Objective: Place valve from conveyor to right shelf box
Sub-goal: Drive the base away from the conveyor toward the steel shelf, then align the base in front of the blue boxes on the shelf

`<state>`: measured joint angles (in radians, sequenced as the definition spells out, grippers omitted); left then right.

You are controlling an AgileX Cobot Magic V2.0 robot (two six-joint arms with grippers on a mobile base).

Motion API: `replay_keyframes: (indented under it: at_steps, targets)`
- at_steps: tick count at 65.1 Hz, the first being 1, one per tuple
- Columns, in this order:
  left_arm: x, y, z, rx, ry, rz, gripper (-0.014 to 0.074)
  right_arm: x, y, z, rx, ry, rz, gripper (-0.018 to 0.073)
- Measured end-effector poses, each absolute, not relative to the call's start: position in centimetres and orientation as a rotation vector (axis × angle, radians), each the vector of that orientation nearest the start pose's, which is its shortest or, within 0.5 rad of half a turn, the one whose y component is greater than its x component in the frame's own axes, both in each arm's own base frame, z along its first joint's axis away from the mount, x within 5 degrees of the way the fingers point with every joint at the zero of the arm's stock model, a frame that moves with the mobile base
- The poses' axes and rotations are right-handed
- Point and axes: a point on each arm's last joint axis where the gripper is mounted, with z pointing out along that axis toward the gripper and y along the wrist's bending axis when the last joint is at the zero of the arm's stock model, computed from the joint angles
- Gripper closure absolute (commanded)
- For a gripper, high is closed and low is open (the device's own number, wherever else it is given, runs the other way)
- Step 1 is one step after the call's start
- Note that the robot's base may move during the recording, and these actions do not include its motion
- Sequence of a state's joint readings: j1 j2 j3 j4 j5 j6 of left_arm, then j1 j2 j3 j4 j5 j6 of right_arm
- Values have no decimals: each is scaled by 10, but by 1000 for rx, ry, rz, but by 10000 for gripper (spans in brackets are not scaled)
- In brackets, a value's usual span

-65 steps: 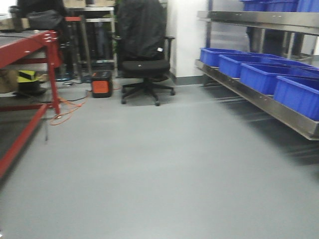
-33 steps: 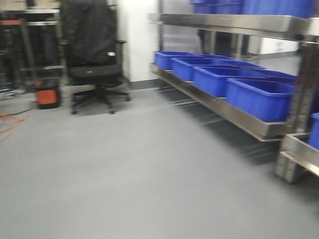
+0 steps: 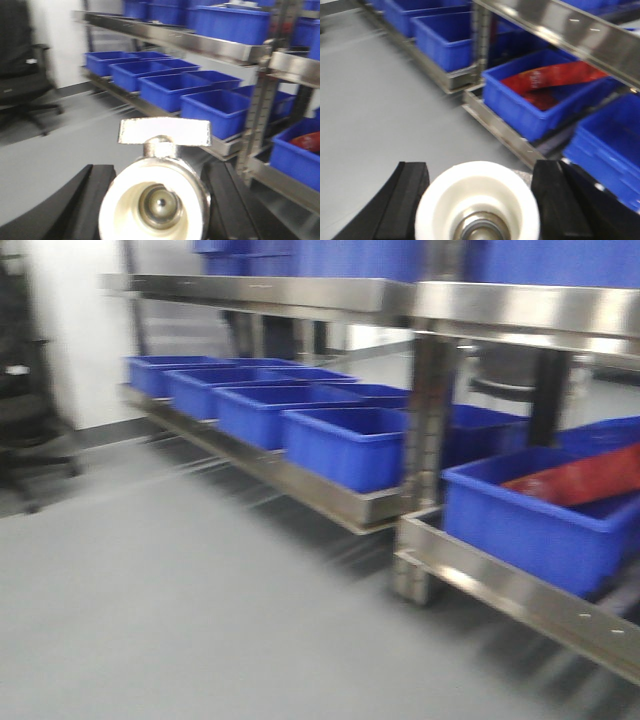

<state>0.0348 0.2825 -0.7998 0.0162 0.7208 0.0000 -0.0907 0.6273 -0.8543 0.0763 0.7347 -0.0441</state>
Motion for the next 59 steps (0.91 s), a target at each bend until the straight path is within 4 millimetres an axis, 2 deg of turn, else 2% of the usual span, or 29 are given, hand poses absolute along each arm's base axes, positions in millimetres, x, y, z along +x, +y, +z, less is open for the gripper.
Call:
replay_keyframes:
  at_steps: [59]
  targets:
    - [24, 2, 389, -27, 1687, 44, 708, 109, -5, 381, 70, 1988, 0, 721]
